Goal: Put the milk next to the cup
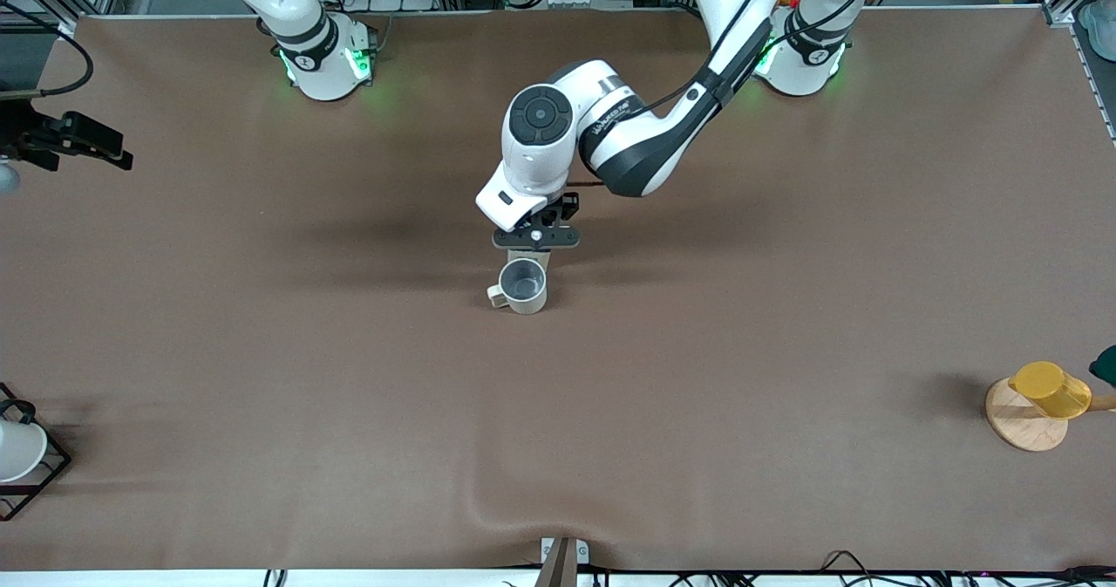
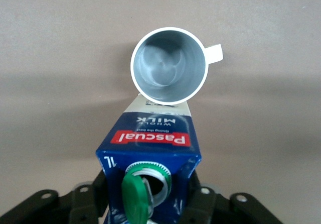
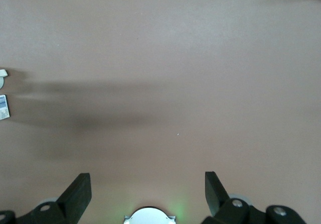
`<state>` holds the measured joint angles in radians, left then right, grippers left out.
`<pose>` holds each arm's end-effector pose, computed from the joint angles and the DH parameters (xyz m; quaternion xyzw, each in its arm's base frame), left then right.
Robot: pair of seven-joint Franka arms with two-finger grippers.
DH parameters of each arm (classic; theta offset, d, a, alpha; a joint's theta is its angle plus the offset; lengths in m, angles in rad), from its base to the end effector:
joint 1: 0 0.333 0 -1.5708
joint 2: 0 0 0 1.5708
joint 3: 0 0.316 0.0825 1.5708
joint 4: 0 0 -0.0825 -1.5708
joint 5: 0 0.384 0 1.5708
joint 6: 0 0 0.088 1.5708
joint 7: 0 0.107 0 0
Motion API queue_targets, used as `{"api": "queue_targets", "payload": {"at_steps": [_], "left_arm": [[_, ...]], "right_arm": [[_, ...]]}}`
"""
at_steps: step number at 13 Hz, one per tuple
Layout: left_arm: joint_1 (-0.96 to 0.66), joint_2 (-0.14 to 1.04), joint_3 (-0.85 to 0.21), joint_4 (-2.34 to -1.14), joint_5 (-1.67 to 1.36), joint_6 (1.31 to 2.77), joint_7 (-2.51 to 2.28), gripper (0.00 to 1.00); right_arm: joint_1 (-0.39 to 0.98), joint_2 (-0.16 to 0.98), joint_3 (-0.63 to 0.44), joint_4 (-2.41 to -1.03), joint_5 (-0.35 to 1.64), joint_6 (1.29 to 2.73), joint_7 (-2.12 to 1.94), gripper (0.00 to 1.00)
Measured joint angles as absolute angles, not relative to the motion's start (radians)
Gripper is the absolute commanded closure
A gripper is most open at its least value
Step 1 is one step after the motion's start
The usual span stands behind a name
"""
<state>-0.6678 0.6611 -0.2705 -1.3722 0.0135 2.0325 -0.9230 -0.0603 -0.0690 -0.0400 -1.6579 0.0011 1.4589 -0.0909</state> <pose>0.4632 -0.5610 0.3400 0.9969 0.0176 -0.0545 0.0541 0.5167 -0.0526 0.6119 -0.9979 0.0045 0.0645 0.0081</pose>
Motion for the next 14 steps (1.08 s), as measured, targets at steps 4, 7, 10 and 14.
{"api": "queue_targets", "payload": {"at_steps": [4,7,10,14], "left_arm": [[-0.668,0.663,-0.268,-1.362,0.014,2.037,-0.924,0.0],[-0.665,0.649,-0.264,-1.338,0.014,2.037,-0.925,0.0],[-0.635,0.59,-0.255,-1.326,0.014,2.021,-0.93,0.0],[-0.509,0.445,-0.245,-1.323,0.022,1.944,-0.929,0.0]], "right_arm": [[-0.06,-0.07,-0.041,-1.658,0.004,1.461,-0.091,0.0],[-0.06,-0.088,-0.045,-1.658,0.004,1.456,-0.091,0.0],[-0.059,-0.11,-0.048,-1.658,0.004,1.454,-0.091,0.0],[-0.054,-0.105,-0.047,-1.67,0.005,1.456,-0.091,0.0]]}}
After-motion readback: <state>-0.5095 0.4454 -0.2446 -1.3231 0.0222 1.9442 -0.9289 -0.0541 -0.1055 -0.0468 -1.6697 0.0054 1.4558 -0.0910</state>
